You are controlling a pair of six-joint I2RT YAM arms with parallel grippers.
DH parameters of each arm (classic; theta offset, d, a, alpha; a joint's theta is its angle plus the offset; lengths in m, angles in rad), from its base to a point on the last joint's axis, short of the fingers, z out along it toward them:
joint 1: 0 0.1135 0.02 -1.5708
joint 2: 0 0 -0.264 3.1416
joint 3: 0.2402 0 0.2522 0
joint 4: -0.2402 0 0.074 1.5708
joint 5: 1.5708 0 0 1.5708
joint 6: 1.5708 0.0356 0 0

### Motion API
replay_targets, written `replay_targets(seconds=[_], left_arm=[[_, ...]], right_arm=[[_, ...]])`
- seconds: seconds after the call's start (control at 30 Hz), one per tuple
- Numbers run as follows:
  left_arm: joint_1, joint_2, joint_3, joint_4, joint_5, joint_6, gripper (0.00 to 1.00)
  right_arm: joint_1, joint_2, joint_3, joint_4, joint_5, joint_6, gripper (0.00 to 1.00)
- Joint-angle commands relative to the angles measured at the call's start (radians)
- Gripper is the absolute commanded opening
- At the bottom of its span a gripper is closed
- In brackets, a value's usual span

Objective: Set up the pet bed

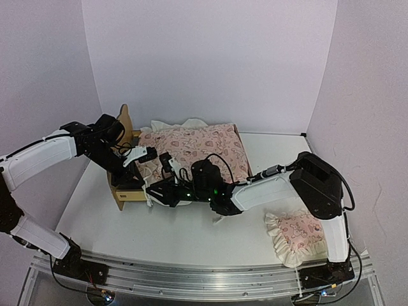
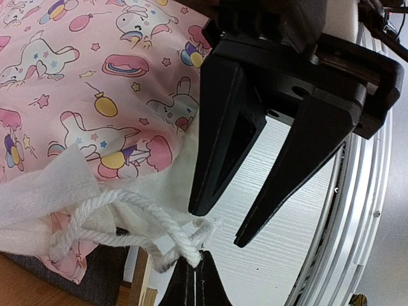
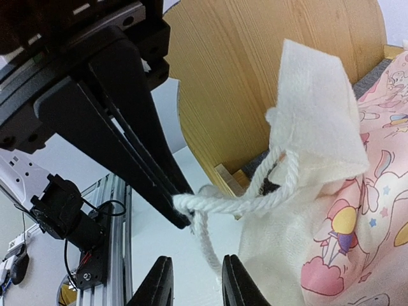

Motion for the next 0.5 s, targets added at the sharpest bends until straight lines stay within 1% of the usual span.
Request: replay_targets(seconds=[0.0, 0.17, 0.37, 0.47], left_arm=[[-0.006, 0.001, 0.031, 0.017, 0.018, -0.003, 0.00], [-0.006, 0.003, 0.037, 0.019, 0.022, -0.004, 0.00], [-0.006, 0.002, 0.036, 0.015, 0.022, 0.002, 0.00], [-0.006, 0.003, 0.036, 0.013, 0.016, 0.005, 0.00]], right_arm=[[0.005, 0.023, 0.016, 0.108, 0.003, 0.052, 0.28], [0.006, 0.064, 0.057, 0.098, 0.007, 0.081, 0.23], [0.006, 0.088, 0.092, 0.069, 0.022, 0.070, 0.17], [0.005, 0.092, 0.101, 0.055, 0.025, 0.069, 0.07]])
